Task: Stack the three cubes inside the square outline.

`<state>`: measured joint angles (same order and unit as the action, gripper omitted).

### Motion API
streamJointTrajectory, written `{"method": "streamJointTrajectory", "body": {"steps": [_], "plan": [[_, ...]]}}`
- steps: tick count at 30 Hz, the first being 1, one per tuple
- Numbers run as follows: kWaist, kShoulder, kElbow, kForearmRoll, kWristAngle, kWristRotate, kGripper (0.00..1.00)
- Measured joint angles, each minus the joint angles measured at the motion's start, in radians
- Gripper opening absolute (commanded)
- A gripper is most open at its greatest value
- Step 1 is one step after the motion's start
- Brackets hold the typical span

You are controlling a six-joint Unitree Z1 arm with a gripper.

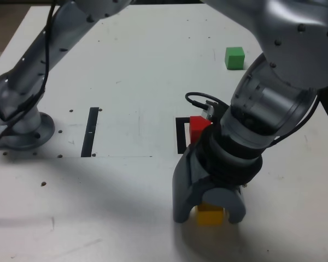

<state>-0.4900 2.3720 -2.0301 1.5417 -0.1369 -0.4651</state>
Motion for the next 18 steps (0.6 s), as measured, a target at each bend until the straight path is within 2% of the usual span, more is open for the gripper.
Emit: {"method": "streamJointTrajectory", "body": {"steps": [4,18], "plan": [[0.000,0.000,-0.006,0.000,0.010,0.001,0.30],[0.000,0.001,-0.009,-0.002,0.013,0.008,0.30]]}}
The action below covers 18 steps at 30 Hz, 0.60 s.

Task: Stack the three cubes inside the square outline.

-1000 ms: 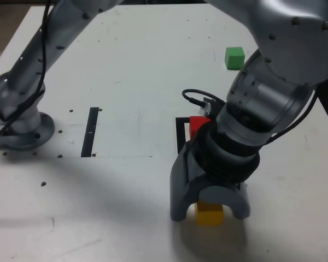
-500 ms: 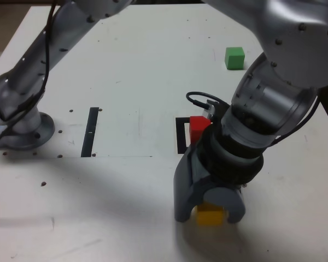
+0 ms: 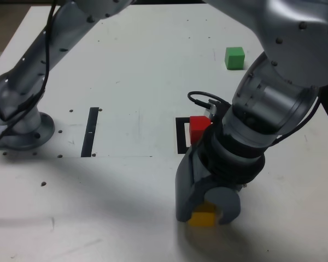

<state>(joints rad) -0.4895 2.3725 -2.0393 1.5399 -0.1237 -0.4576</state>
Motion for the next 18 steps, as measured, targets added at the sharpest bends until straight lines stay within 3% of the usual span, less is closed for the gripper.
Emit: {"method": "streamJointTrajectory", "body": {"steps": [11,18], "plan": [[0.000,-0.007,0.004,0.012,0.021,0.017,0.30],[0.002,-0.098,0.048,0.035,0.058,0.034,0.30]]}}
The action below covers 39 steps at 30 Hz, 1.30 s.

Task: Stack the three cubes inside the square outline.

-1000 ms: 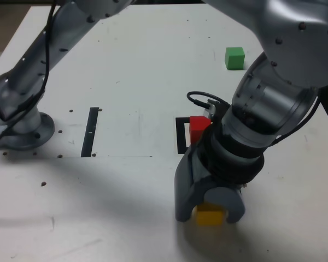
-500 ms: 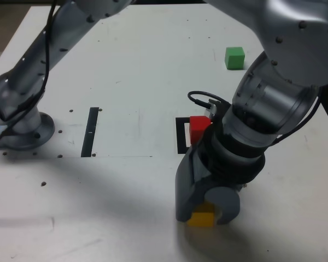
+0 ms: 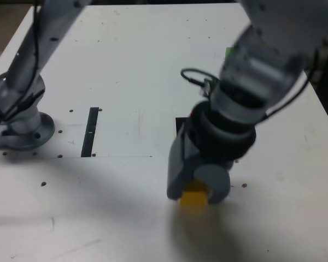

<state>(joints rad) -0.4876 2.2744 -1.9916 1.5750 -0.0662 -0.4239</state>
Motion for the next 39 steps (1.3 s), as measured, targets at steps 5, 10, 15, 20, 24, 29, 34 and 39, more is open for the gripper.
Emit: {"method": "streamJointTrajectory", "body": {"steps": [5,10,15,20,24,29,34,39], "plan": [[0.020,-0.055,0.028,0.017,0.022,0.017,0.30],[0.062,-0.102,0.061,0.025,0.044,0.056,0.30],[0.110,-0.131,0.067,0.029,0.059,0.100,0.30],[0.169,-0.146,0.082,0.035,0.065,0.147,0.30],[0.216,-0.153,0.089,0.035,0.067,0.193,0.30],[0.266,-0.160,0.099,0.035,0.082,0.243,0.30],[0.295,-0.165,0.099,0.035,0.090,0.283,0.30],[0.324,-0.157,0.098,0.037,0.089,0.323,0.30]]}}
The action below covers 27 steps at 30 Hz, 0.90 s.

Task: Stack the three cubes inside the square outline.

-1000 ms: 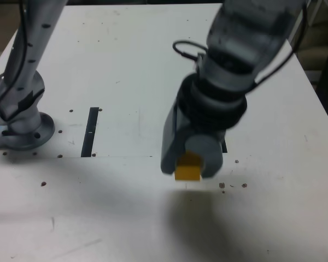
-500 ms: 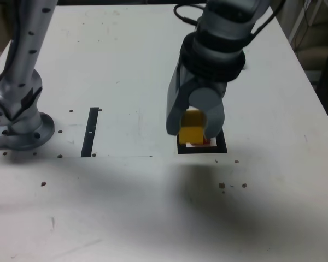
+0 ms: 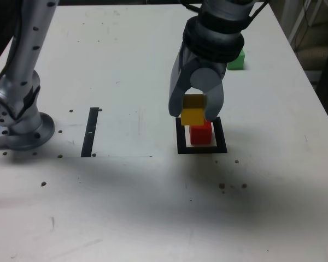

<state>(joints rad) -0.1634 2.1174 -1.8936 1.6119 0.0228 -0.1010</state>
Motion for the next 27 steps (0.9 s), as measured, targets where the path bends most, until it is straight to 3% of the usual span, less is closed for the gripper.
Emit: {"method": "streamJointTrajectory", "body": {"steps": [27], "plan": [[0.062,0.096,-0.050,-0.008,0.003,0.063,0.30]]}}
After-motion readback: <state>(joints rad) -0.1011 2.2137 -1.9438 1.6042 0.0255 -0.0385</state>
